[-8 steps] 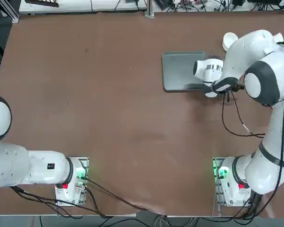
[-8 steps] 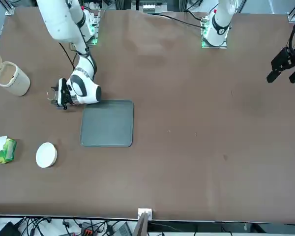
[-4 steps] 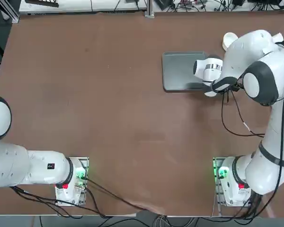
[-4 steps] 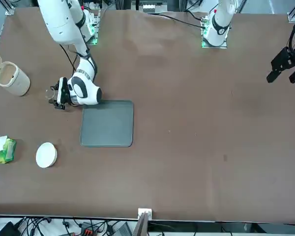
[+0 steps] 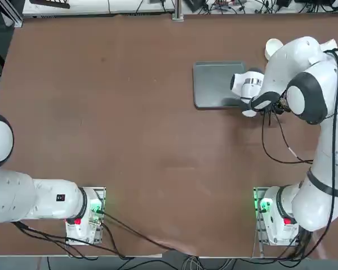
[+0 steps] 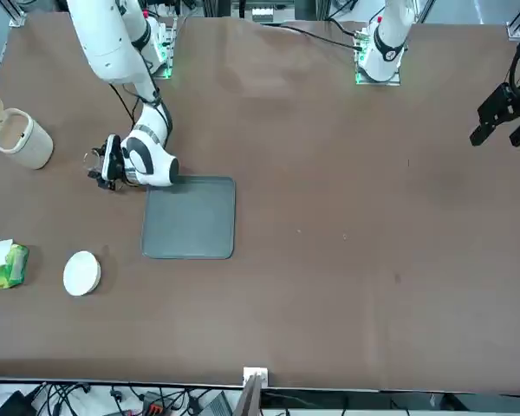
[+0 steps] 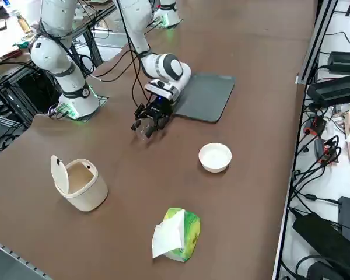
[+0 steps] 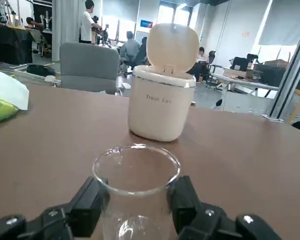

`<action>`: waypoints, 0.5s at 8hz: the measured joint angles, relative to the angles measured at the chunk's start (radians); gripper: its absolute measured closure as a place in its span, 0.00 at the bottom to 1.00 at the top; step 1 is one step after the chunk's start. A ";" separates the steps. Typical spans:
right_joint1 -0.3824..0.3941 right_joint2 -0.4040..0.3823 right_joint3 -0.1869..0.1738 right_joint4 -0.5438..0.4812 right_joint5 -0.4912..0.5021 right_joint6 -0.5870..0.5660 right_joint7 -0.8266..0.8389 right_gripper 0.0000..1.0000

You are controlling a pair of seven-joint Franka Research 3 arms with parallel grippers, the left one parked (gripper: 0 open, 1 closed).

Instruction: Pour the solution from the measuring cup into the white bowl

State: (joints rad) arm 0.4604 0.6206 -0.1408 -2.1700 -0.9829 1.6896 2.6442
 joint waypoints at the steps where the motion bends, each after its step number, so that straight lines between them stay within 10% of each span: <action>1: -0.001 0.004 -0.001 0.000 0.000 0.016 0.011 0.26; 4: -0.002 0.005 -0.004 0.009 0.000 0.062 0.044 0.23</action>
State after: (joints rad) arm 0.4587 0.6251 -0.1450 -2.1607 -0.9830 1.7515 2.6882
